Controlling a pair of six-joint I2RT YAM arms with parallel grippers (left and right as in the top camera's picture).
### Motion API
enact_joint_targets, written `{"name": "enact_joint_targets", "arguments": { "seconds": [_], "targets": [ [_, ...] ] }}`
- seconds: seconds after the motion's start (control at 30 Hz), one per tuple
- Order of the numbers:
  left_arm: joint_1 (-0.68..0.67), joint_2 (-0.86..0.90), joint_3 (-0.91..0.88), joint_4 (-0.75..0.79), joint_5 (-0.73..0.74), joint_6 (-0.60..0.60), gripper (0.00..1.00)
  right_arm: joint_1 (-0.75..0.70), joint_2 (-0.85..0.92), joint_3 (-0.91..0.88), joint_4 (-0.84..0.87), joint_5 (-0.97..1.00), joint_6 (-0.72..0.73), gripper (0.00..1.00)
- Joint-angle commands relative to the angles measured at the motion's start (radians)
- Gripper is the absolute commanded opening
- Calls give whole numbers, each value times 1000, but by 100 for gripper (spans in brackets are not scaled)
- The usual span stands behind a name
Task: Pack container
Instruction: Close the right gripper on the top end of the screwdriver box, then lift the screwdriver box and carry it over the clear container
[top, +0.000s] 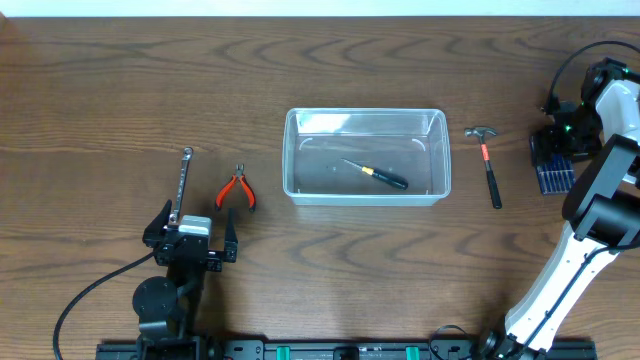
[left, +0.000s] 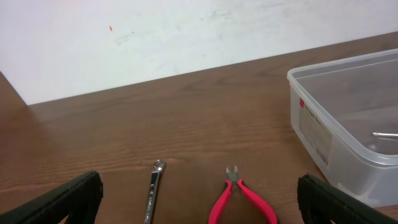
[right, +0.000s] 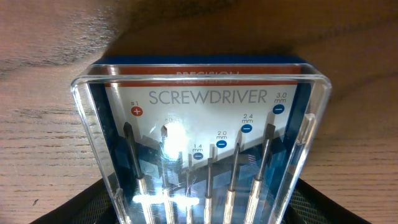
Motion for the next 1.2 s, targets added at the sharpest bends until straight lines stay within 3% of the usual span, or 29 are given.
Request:
{"name": "enact_joint_targets", "arguments": {
  "seconds": [0.0, 0.17, 0.6, 1.17],
  "targets": [
    [4, -6, -29, -8, -5, 9, 98, -4, 7, -8, 1, 11, 11, 55],
    [4, -6, -29, -8, -5, 9, 98, -2, 7, -8, 0, 11, 11, 44],
    [4, -6, -29, -8, -5, 9, 98, 7, 2, 28, -23, -1, 22, 45],
    [4, -6, -29, -8, -5, 9, 98, 105, -1, 343, -187, -31, 21, 38]
  ]
}}
